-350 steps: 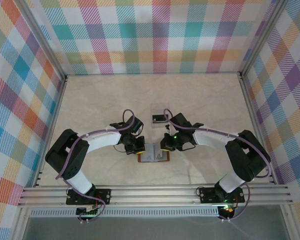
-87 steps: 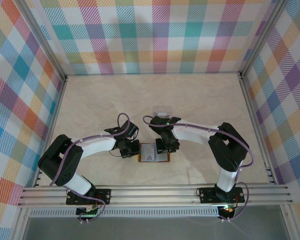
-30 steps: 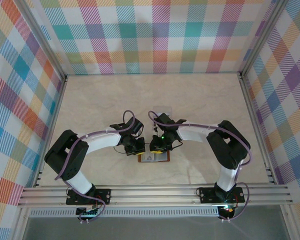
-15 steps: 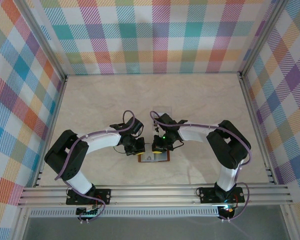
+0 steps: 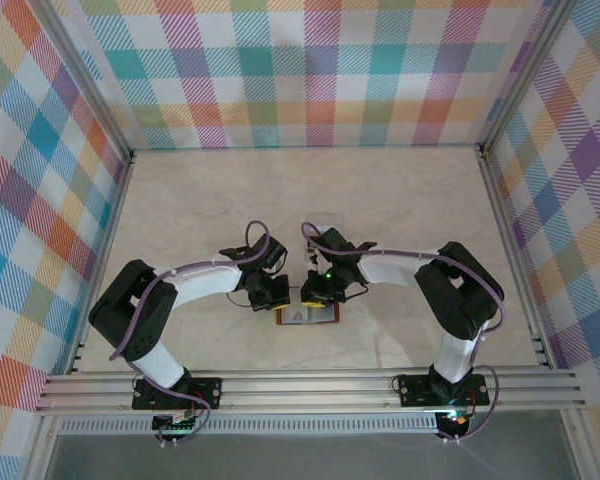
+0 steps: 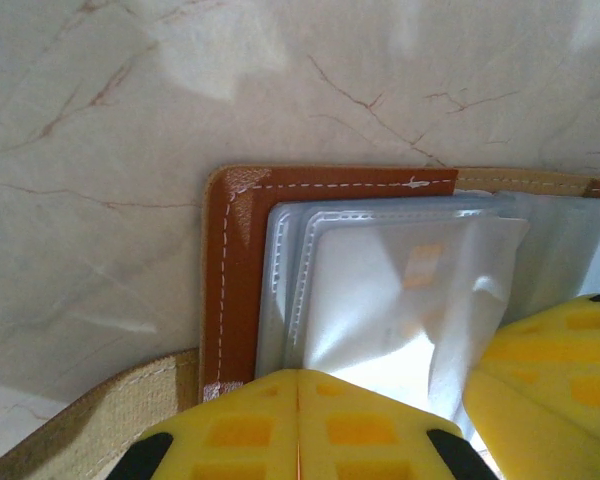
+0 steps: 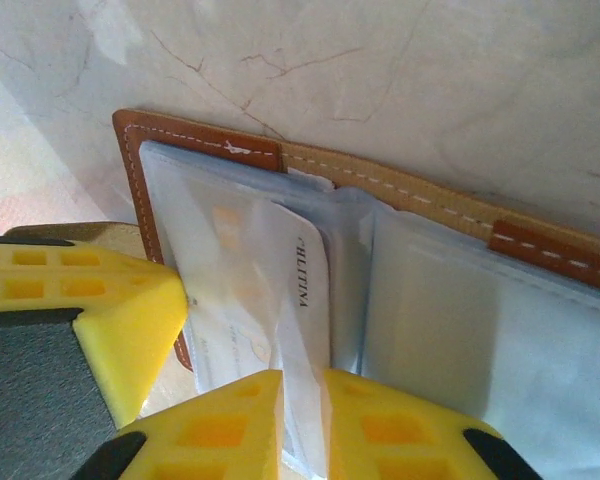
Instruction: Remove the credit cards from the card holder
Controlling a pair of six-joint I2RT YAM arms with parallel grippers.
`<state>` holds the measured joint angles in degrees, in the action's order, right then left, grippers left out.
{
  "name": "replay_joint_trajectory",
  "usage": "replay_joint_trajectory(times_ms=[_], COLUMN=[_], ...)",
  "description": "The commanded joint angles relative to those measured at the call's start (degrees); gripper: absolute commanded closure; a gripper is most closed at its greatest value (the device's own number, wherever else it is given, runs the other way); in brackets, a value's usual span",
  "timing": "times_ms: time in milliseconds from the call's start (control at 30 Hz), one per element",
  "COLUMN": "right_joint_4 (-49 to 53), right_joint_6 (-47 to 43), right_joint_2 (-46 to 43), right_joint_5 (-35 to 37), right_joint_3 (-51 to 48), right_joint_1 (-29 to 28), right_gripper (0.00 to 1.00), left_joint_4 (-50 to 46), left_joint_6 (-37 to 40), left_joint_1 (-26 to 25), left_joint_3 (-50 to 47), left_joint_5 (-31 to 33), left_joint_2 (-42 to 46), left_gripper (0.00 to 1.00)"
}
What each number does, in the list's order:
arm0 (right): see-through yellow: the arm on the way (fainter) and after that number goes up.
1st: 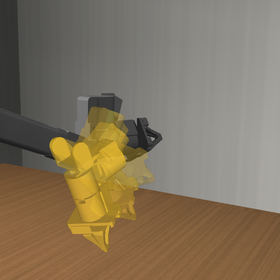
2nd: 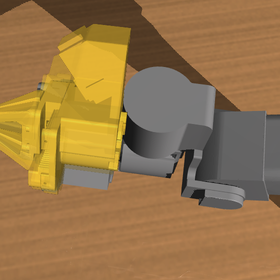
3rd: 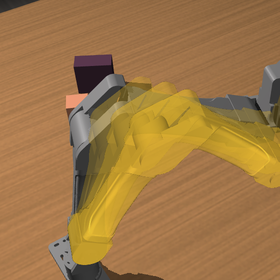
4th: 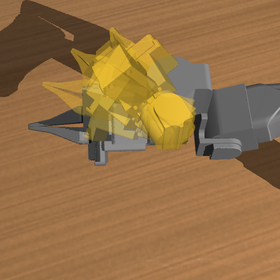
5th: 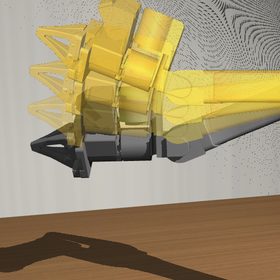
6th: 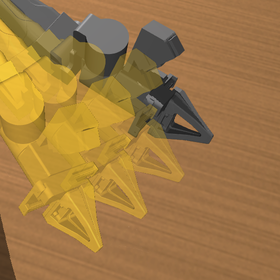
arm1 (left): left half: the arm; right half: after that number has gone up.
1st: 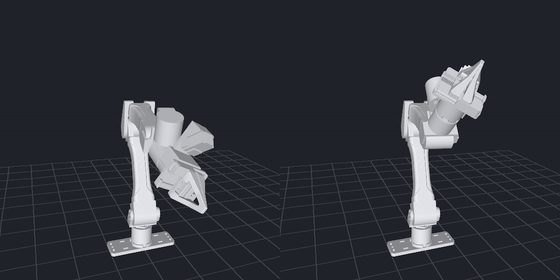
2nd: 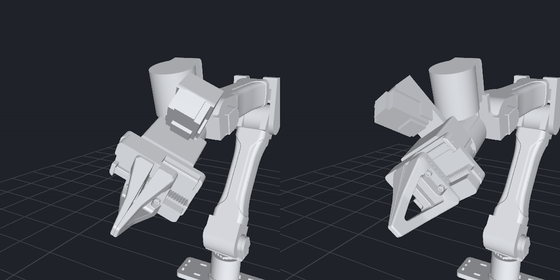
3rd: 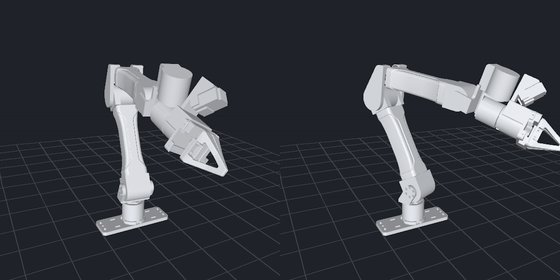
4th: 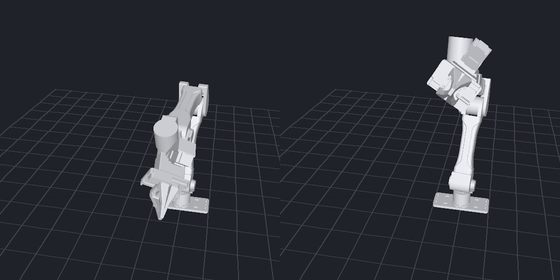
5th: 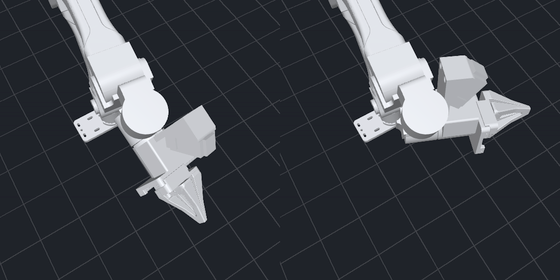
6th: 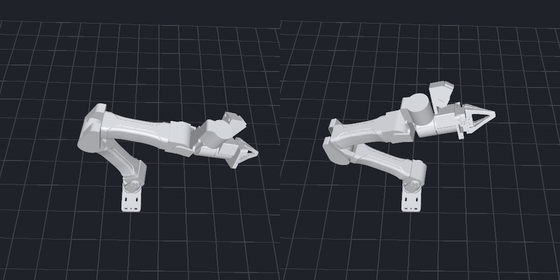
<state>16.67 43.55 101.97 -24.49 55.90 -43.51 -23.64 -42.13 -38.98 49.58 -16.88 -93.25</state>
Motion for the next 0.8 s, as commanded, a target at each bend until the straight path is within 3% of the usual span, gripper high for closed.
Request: replay_joint_trajectory(times_ms=[0, 267, 500, 767], right_joint_4=[-3.1, -3.2, -1.7, 3.0], right_joint_6=[1.2, 1.0, 0.4, -1.8], right_joint_2=[-2.0, -0.7, 0.0, -1.8], right_joint_5=[-1.0, -0.8, 1.1, 5.8], right_joint_3=[-1.1, -1.3, -0.6, -0.1], right_joint_1=[-0.5, -0.7, -0.8, -0.8], right_gripper=[0.82, 0.88, 0.72, 0.69], left_joint_4=[-1.7, -2.4, -2.6, -3.0], left_joint_6=[1.1, 1.5, 1.3, 1.2], left_joint_1=[-0.6, -0.6, -0.6, -0.6], left_joint_3=[-0.8, 0.2, -0.2, -0.3], left_joint_5=[1.5, 1.5, 1.8, 2.5], left_joint_2=[-0.6, -1.1, -0.6, -0.2], left_gripper=[0.92, 0.92, 0.92, 0.92])
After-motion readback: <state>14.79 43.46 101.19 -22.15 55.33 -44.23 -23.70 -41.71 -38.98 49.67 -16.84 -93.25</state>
